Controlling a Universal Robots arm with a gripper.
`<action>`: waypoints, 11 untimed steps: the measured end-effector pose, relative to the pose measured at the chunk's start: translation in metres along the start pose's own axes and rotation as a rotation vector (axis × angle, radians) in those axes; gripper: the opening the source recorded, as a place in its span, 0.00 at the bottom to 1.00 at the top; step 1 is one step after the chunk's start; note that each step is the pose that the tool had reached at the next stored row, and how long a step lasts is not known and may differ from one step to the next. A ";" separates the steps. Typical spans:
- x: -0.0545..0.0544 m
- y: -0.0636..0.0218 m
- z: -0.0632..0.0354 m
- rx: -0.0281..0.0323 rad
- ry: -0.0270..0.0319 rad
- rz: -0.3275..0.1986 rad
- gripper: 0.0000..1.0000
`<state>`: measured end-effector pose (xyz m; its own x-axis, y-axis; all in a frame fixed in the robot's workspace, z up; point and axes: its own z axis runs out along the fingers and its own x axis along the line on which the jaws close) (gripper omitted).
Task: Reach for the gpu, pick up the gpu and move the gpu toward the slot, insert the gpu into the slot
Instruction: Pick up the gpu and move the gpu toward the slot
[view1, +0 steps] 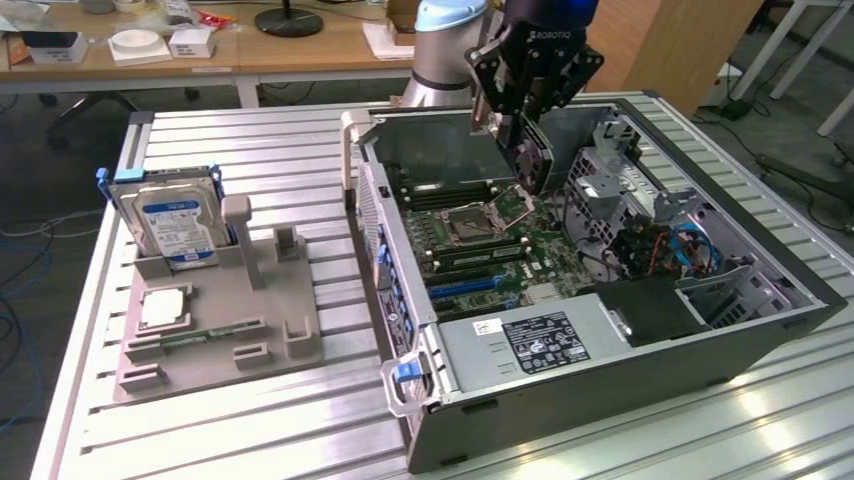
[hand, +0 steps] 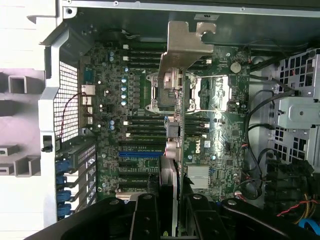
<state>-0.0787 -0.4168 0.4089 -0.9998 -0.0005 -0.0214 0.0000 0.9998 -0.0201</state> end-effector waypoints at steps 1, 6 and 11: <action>0.000 0.0000 0.0000 0.0000 0.0000 0.000 0.27; -0.001 0.0000 0.0000 0.0000 0.0000 0.000 0.27; -0.007 0.0000 0.0003 -0.0001 0.0000 0.000 0.27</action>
<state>-0.0719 -0.4168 0.4087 -0.9998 -0.0005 -0.0214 -0.0001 0.9998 -0.0200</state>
